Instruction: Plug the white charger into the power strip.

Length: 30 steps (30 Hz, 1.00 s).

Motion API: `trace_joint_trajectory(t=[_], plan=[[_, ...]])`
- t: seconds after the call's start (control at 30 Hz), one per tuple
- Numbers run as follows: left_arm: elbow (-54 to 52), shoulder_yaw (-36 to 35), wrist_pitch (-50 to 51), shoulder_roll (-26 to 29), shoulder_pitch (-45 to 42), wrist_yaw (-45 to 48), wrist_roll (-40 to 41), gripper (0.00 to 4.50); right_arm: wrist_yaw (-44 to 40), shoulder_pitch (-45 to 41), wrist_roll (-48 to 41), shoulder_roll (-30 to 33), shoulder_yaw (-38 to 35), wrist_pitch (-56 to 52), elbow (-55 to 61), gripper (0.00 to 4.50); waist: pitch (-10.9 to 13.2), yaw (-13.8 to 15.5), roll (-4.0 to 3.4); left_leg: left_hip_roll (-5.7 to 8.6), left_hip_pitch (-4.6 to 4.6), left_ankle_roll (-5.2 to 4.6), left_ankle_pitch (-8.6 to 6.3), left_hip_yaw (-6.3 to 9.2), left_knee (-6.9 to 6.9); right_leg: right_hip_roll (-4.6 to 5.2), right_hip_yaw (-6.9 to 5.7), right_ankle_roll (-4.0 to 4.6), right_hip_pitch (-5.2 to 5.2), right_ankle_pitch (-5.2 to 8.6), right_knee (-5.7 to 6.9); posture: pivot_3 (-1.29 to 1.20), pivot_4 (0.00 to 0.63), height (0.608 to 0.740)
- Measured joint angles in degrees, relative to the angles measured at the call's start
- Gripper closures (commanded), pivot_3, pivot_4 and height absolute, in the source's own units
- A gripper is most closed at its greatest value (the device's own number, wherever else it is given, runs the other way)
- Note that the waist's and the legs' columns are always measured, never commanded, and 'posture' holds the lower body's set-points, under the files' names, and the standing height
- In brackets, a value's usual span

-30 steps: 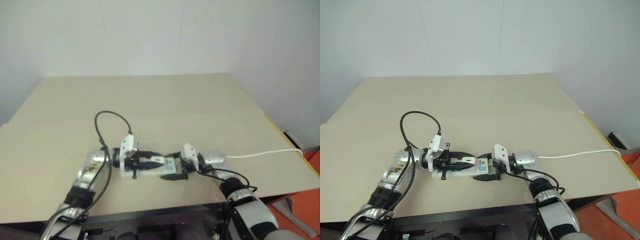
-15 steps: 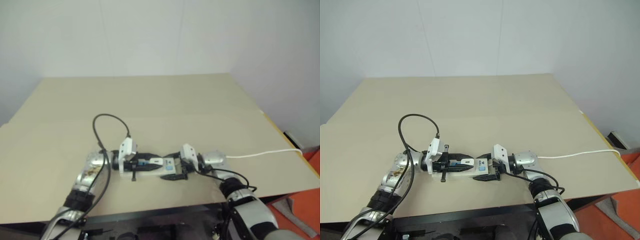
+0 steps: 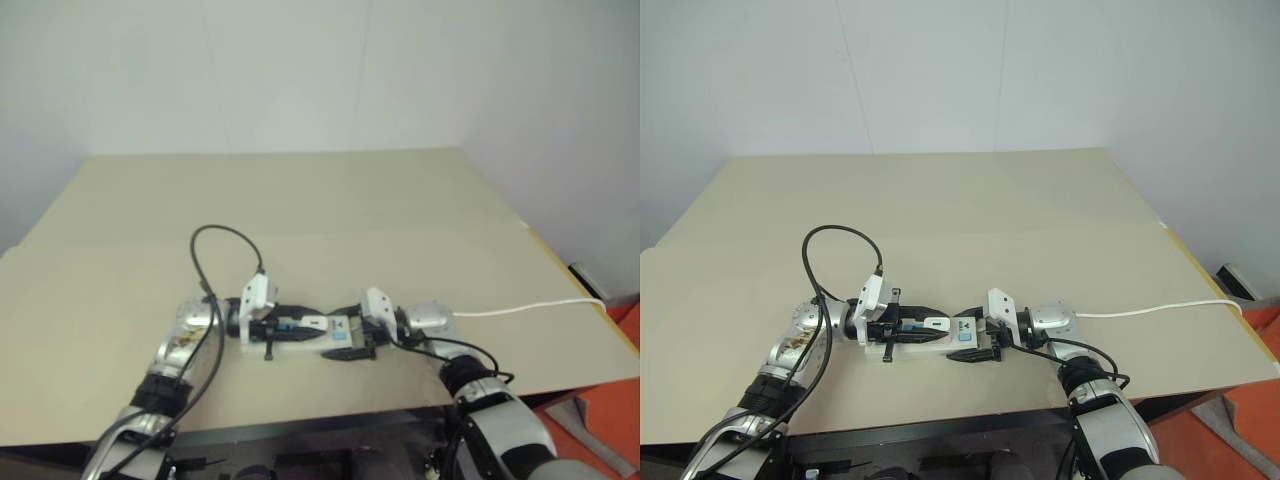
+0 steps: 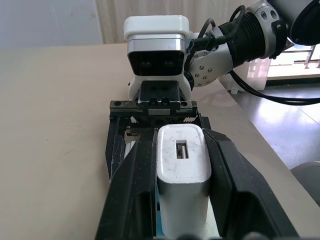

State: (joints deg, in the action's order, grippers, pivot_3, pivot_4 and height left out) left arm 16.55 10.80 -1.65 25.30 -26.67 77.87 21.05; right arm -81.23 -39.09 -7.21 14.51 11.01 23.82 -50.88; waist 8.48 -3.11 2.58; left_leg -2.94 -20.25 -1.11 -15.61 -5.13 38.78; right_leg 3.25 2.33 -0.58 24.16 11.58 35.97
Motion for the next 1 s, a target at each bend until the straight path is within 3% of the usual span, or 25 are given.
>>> trace_joint_trajectory(t=[0.47,0.8,0.83,1.0], plan=[[-3.4,0.1,3.7,0.8,0.8,-2.2,0.0,3.45,0.0,0.0,0.0,0.0,-0.1,0.0,-0.1,1.10,0.0,0.0,0.00,0.00,0.00,0.00,0.00,0.01,-0.02,0.01,0.00,-0.16,0.00,0.10,-0.02,0.00,0.150,0.740],[-2.7,0.7,6.1,2.2,1.6,-2.0,-1.9,0.23,0.0,-0.2,0.1,-0.1,-0.1,0.0,-0.2,1.10,0.0,0.0,-0.02,-0.01,-0.03,0.00,0.00,0.02,-0.07,0.03,0.01,-0.28,0.07,0.22,-0.03,0.00,0.150,0.740],[-2.7,0.6,6.5,2.2,1.5,-1.9,-1.9,0.02,0.0,-0.2,0.1,-0.1,-0.1,0.0,-0.3,1.10,0.0,0.0,-0.02,-0.01,-0.04,0.00,0.00,0.02,-0.07,0.03,0.01,-0.28,0.07,0.22,-0.03,0.00,0.150,0.740],[-2.7,0.6,6.7,2.7,1.0,-1.0,-2.0,0.02,0.0,-0.3,0.1,-0.1,-0.1,0.0,-0.2,1.10,0.0,-0.1,-0.02,-0.01,-0.05,0.00,0.00,0.02,-0.07,0.02,0.01,-0.28,0.09,0.23,-0.04,0.00,0.150,0.740]])
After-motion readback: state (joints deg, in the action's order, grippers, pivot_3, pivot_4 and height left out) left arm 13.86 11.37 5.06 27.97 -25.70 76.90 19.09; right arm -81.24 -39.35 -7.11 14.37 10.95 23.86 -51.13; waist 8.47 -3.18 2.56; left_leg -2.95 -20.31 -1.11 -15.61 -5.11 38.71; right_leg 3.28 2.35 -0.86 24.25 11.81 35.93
